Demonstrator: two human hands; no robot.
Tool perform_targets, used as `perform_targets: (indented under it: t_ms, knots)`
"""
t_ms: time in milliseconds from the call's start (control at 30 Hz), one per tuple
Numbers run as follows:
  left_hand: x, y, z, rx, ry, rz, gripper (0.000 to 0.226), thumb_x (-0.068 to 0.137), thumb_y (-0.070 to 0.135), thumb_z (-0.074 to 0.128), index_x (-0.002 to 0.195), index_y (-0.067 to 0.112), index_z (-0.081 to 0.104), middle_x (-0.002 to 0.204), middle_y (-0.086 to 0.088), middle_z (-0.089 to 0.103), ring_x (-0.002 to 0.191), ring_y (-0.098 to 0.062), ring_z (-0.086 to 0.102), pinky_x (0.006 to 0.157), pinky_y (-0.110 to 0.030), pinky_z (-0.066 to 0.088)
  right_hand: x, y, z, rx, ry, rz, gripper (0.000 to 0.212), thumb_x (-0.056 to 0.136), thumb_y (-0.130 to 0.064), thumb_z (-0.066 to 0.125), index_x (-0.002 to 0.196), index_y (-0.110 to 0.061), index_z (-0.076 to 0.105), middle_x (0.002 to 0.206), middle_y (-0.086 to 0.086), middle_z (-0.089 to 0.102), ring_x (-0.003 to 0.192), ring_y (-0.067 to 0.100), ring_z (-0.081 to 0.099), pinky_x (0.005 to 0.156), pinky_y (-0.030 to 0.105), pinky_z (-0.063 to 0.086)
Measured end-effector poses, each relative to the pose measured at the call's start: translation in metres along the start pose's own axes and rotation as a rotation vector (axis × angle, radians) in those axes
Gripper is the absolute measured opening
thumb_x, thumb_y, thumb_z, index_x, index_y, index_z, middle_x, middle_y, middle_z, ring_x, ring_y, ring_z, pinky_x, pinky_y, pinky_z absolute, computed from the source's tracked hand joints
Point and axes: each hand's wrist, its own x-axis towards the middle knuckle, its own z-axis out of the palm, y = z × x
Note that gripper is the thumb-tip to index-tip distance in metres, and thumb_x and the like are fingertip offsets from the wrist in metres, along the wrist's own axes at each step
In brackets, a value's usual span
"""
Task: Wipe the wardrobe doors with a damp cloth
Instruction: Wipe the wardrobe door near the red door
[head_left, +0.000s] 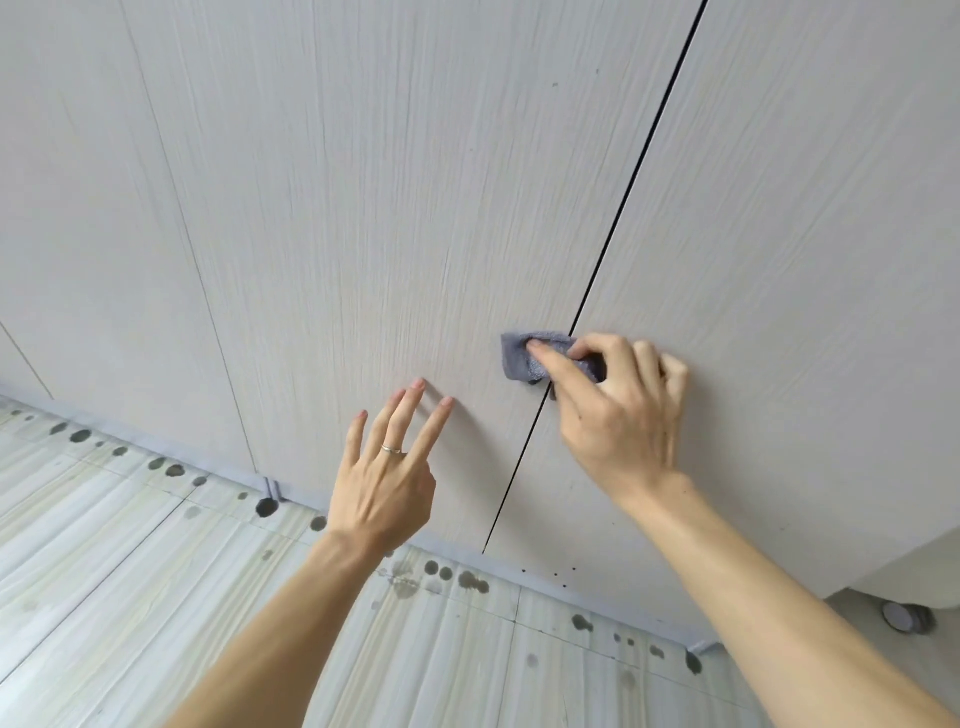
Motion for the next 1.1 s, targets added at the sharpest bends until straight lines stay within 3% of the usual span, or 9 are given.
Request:
perform_targets:
  t_ms: [100, 300, 467, 667, 767, 867, 933, 1000, 1100]
  knots:
    - [-0.005, 0.018, 0.003, -0.043, -0.038, -0.008, 0.098, 0.072, 0.008, 0.075, 0.158, 0.023, 0.029, 0.166, -0.013, 0.017, 0.147, -0.035, 0.031, 0.111, -0.058, 0.036, -0.011, 0.008, -0.004, 0.017, 0.028, 0.083, 0.033, 0.088, -0.016, 0.070, 0.112, -0.039, 0.074, 0.098, -0.006, 0.065, 0.081, 0.023, 0.054, 0.077, 0.038, 0.031]
    - [-0.008, 0.006, -0.005, -0.065, -0.078, -0.027, 0.094, 0.070, 0.007, 0.076, 0.154, 0.027, 0.039, 0.165, -0.009, 0.025, 0.140, -0.033, 0.044, 0.107, -0.058, 0.041, 0.006, -0.029, 0.005, 0.054, -0.031, 0.028, 0.035, 0.080, -0.011, 0.071, 0.105, -0.035, 0.076, 0.092, -0.006, 0.064, 0.079, 0.024, 0.051, 0.075, 0.037, 0.028]
    - [0.044, -0.012, -0.048, -0.115, 0.014, -0.211, 0.079, 0.080, 0.015, 0.056, 0.155, 0.024, 0.031, 0.162, -0.012, 0.026, 0.133, -0.036, 0.052, 0.110, -0.056, 0.038, 0.113, -0.036, -0.008, 0.042, 0.183, 0.159, 0.038, 0.083, -0.012, 0.070, 0.111, -0.037, 0.074, 0.094, -0.006, 0.064, 0.081, 0.023, 0.052, 0.069, 0.036, 0.025]
    - [0.059, -0.032, -0.065, -0.230, 0.093, -0.339, 0.085, 0.081, 0.008, 0.070, 0.155, 0.020, 0.031, 0.164, -0.010, 0.019, 0.127, -0.034, 0.055, 0.102, -0.052, 0.047, 0.182, -0.027, -0.014, -0.056, 0.404, 0.237, 0.040, 0.084, -0.015, 0.068, 0.118, -0.036, 0.071, 0.099, -0.004, 0.065, 0.084, 0.022, 0.046, 0.070, 0.035, 0.025]
    - [0.039, -0.044, -0.056, -0.250, -0.005, -0.399, 0.086, 0.086, 0.012, 0.063, 0.160, 0.024, 0.020, 0.168, -0.005, 0.008, 0.129, -0.030, 0.052, 0.107, -0.047, 0.042, 0.133, -0.052, 0.010, -0.004, 0.301, 0.101, 0.035, 0.088, -0.015, 0.066, 0.117, -0.033, 0.072, 0.095, -0.003, 0.064, 0.082, 0.024, 0.047, 0.070, 0.036, 0.025]
    - [0.019, -0.049, -0.047, -0.274, -0.179, -0.381, 0.091, 0.091, 0.014, 0.051, 0.161, 0.032, -0.003, 0.168, 0.004, -0.014, 0.137, -0.024, 0.041, 0.114, -0.037, 0.031, 0.041, -0.088, 0.047, 0.038, 0.008, -0.240, 0.031, 0.086, -0.014, 0.059, 0.109, -0.026, 0.075, 0.089, 0.000, 0.063, 0.079, 0.027, 0.047, 0.072, 0.038, 0.030]
    - [0.014, -0.051, -0.041, -0.293, -0.192, -0.352, 0.097, 0.090, 0.012, 0.051, 0.159, 0.034, -0.013, 0.167, 0.006, -0.021, 0.138, -0.021, 0.040, 0.117, -0.038, 0.028, -0.004, -0.096, 0.065, 0.003, -0.110, -0.462, 0.034, 0.087, -0.010, 0.046, 0.099, -0.023, 0.076, 0.082, -0.001, 0.061, 0.077, 0.025, 0.041, 0.070, 0.038, 0.031]
    - [0.014, -0.060, -0.034, -0.296, -0.148, -0.307, 0.103, 0.085, 0.009, 0.058, 0.160, 0.034, -0.009, 0.169, 0.001, -0.011, 0.133, -0.022, 0.049, 0.117, -0.043, 0.032, -0.009, -0.093, 0.072, -0.003, -0.157, -0.533, 0.041, 0.090, -0.008, 0.037, 0.097, -0.022, 0.075, 0.079, -0.002, 0.059, 0.074, 0.024, 0.042, 0.069, 0.037, 0.030]
    - [0.014, -0.068, -0.026, -0.268, -0.085, -0.294, 0.109, 0.069, 0.000, 0.072, 0.159, 0.028, 0.017, 0.164, -0.008, 0.022, 0.118, -0.034, 0.060, 0.101, -0.053, 0.050, 0.021, -0.087, 0.061, 0.020, -0.116, -0.490, 0.051, 0.098, -0.008, 0.027, 0.103, -0.024, 0.075, 0.080, -0.001, 0.061, 0.067, 0.024, 0.051, 0.068, 0.037, 0.031]
